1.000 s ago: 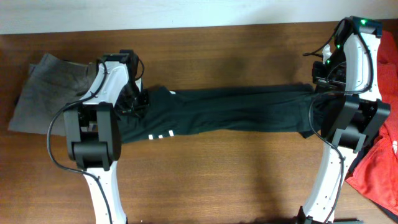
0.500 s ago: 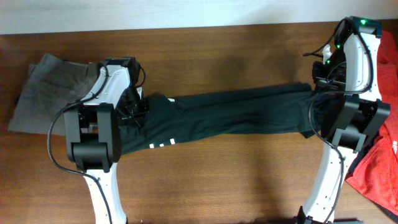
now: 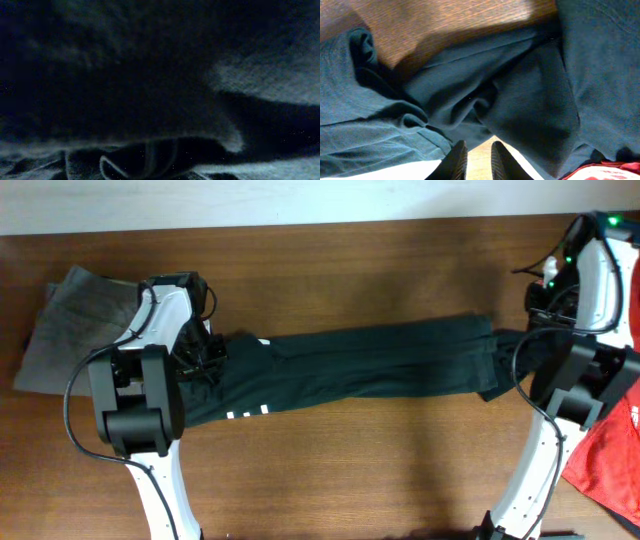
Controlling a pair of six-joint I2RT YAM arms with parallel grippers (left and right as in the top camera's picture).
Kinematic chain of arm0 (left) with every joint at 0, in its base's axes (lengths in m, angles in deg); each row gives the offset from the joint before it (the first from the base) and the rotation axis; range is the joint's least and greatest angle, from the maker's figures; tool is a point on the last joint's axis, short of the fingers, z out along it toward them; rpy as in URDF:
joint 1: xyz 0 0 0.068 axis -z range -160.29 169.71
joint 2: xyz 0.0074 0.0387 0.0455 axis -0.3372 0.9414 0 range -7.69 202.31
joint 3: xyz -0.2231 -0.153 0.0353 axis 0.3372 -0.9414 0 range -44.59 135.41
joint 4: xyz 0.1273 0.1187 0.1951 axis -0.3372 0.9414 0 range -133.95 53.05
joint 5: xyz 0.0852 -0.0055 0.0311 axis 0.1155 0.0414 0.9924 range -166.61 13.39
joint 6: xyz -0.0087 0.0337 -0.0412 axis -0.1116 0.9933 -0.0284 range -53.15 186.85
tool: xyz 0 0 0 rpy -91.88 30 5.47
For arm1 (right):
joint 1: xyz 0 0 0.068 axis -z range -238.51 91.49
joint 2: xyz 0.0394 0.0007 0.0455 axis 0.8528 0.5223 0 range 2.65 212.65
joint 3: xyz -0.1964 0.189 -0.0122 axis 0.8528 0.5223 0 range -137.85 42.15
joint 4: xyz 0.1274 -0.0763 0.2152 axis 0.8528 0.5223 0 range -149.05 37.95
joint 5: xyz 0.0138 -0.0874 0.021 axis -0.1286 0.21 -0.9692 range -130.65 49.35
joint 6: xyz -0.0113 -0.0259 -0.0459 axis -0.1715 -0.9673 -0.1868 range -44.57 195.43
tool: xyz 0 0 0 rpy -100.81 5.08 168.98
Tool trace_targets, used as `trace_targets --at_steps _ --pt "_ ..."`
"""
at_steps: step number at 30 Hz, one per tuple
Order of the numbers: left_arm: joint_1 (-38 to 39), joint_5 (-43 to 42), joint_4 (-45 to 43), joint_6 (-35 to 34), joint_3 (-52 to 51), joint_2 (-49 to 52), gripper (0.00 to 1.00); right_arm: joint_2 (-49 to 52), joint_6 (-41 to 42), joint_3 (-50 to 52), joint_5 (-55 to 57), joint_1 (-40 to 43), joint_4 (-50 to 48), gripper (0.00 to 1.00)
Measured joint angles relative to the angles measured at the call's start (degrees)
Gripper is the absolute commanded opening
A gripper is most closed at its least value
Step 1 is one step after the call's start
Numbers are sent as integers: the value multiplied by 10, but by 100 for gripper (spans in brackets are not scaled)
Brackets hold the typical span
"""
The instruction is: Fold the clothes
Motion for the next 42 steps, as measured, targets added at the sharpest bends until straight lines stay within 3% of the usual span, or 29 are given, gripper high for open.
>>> trace_targets --at_steps 5,13,18,24,32,36,42 --pt "0 0 -2 0 -1 0 1 -2 0 43 -10 0 -23 20" --pt "0 -1 -5 0 -2 -1 1 -3 -12 201 -14 -2 -118 16" --pt "-1 -4 -6 -2 -2 -1 1 -25 -5 233 24 -1 -187 16" --pt "-2 -5 -6 -2 -2 -1 1 -30 35 234 126 35 -267 17" --pt "-2 -6 -6 -2 -2 -1 1 -26 52 203 156 110 -257 17" --pt "-2 -6 -6 -2 -2 -1 2 -26 8 148 93 107 -214 18" --pt "-2 -7 -7 -2 -2 -1 2 -26 -112 68 -77 80 -133 34"
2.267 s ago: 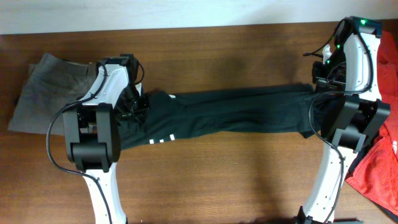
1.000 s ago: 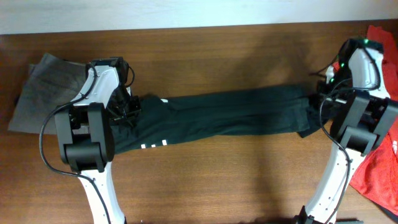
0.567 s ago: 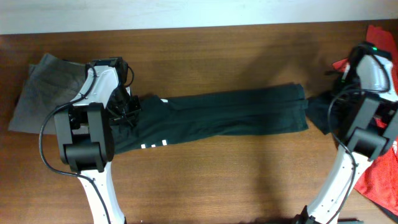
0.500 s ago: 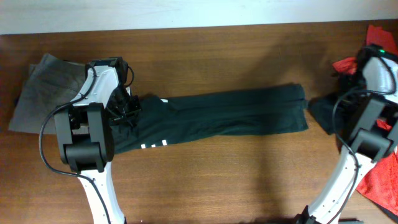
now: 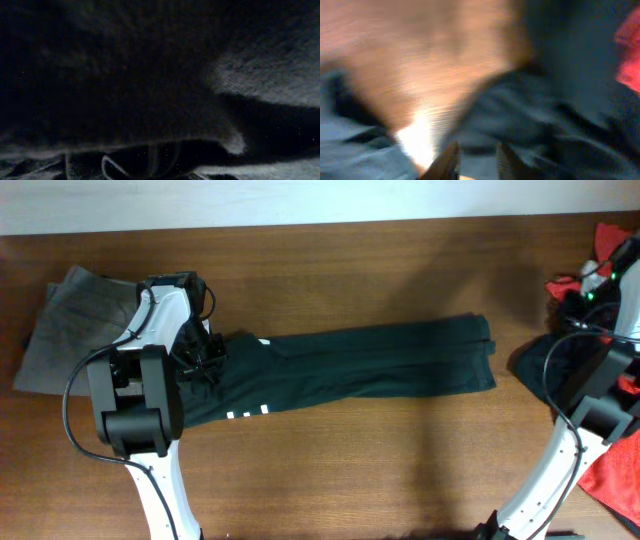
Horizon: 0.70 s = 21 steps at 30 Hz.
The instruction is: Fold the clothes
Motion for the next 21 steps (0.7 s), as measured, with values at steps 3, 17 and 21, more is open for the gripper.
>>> trace_targets --at_steps 3,17,21 --pt "0 0 -1 0 0 0 2 0 -35 -5 -49 -16 5 40" --pt "-2 -6 -9 0 -1 -2 2 0 -106 96 -102 -98 -55 80" --pt "-2 -6 -10 0 -1 -2 2 0 -116 153 -107 -109 -90 82"
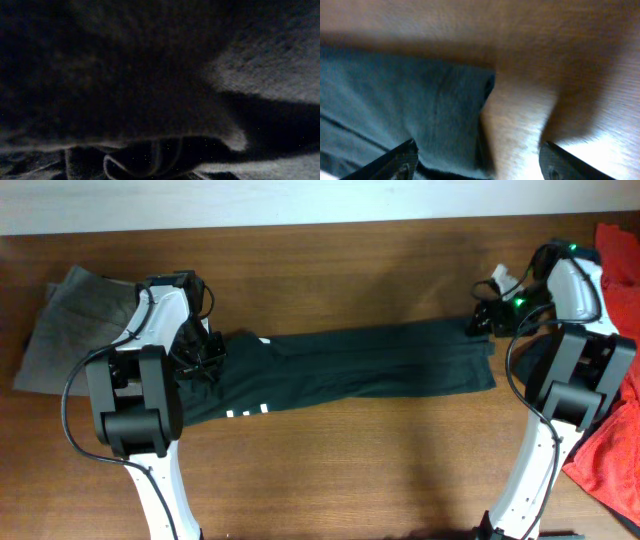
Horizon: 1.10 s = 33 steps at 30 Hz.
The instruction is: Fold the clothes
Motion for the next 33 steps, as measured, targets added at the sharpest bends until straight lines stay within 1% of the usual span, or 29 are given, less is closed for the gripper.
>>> trace_targets --at_steps 3,7,10,12,14,15,16,19,20,23,25,26,27,30,31,33 --pt "0 0 -1 0 0 0 2 -14 -4 28 -9 -3 -16 81" --pt "0 0 -2 0 0 0 3 -24 -12 55 -27 -10 -15 68" --pt "0 0 -4 -1 -1 -1 3 -26 -17 64 -34 -23 -8 66" --pt "0 0 -4 -2 -1 -1 3 -26 -19 65 -37 -32 -4 59" --pt "0 0 -4 -2 -1 -1 3 -26 -21 68 -38 -37 -3 50" --pt "0 0 -5 -2 -1 -1 3 -26 -21 70 -37 -38 -4 43" --pt "0 0 -5 -2 -1 -1 3 -26 -20 71 -38 -39 -3 36" --pt "-1 -2 -6 -2 -1 -1 3 -25 -17 76 -31 -39 -6 8" --pt "-1 -2 -6 -2 -1 -1 2 -24 -18 78 -30 -39 -5 4" --pt "-1 -7 -7 -2 -1 -1 1 -22 -16 79 -25 -40 -3 4" --pt "-3 -17 -11 -2 -1 -2 1 -22 -1 75 -17 -40 -2 4" --pt "-4 -25 -13 -2 0 -2 5 -20 8 69 -8 -40 0 4" --pt "-5 -31 -15 -2 1 -2 11 -18 17 61 0 -41 2 4" --pt "-5 -67 -30 -6 15 -1 15 -4 50 11 32 -37 12 4" --pt "-4 -75 -35 -6 24 0 21 1 60 -10 43 -34 14 4" --pt "4 -92 -36 -5 61 1 35 5 88 -72 82 -19 26 4"
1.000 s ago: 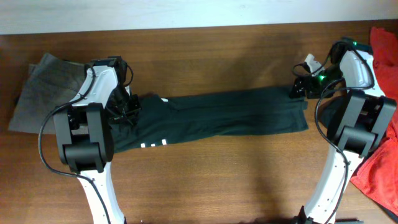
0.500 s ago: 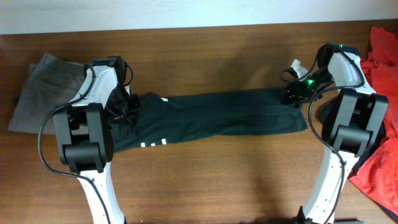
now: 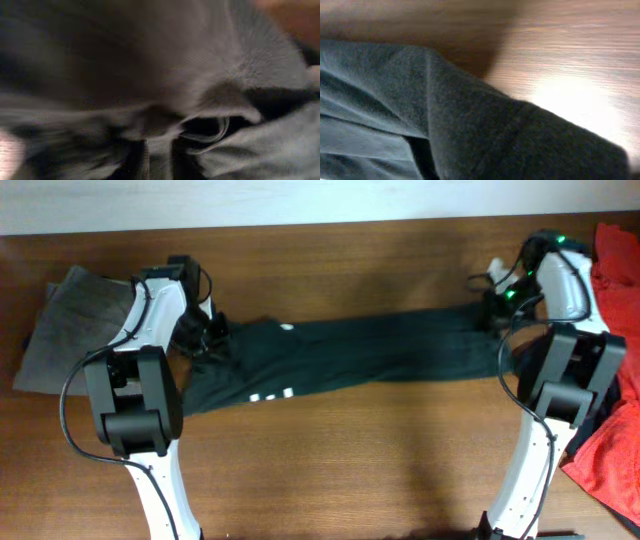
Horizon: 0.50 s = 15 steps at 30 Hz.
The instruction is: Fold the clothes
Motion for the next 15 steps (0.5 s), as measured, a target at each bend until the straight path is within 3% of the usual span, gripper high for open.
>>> trace_targets --at_steps 9,15 --pt "31 -15 11 5 60 0 35 0 48 -154 92 32 70 4" --pt "39 -10 12 5 60 0 34 0 77 -191 100 -3 99 4"
